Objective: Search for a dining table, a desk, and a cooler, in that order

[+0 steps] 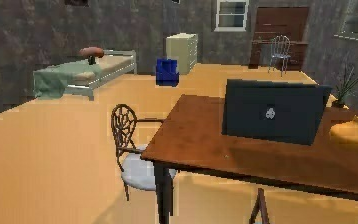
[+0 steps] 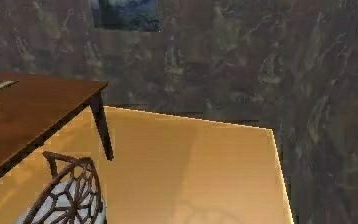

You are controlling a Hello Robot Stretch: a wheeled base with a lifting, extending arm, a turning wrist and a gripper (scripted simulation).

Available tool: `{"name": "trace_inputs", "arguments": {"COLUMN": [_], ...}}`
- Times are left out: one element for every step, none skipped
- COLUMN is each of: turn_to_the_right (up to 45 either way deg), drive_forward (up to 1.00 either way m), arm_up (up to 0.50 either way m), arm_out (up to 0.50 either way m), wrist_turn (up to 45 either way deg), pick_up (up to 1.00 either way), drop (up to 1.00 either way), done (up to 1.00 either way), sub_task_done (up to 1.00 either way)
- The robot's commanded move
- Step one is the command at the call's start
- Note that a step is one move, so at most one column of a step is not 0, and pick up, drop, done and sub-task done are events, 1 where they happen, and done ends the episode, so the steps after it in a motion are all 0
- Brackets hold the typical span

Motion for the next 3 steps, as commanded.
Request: {"name": "trace_inputs", "arguments": {"turn_to_the_right": [30.0,0.0,-45.0], "drive_forward": [0.00,0.00,0.00], "arm_up": [0.00,0.00,0.00], "arm_out": [0.00,0.00,0.00], "wrist_turn": [0.0,0.0,0.0], "pick_up": [0.00,0.00,0.00], "drop": [0.00,0.00,0.00], "done": [0.00,0.00,0.00], "sub_task_done": [0.00,1.00,0.00]}}
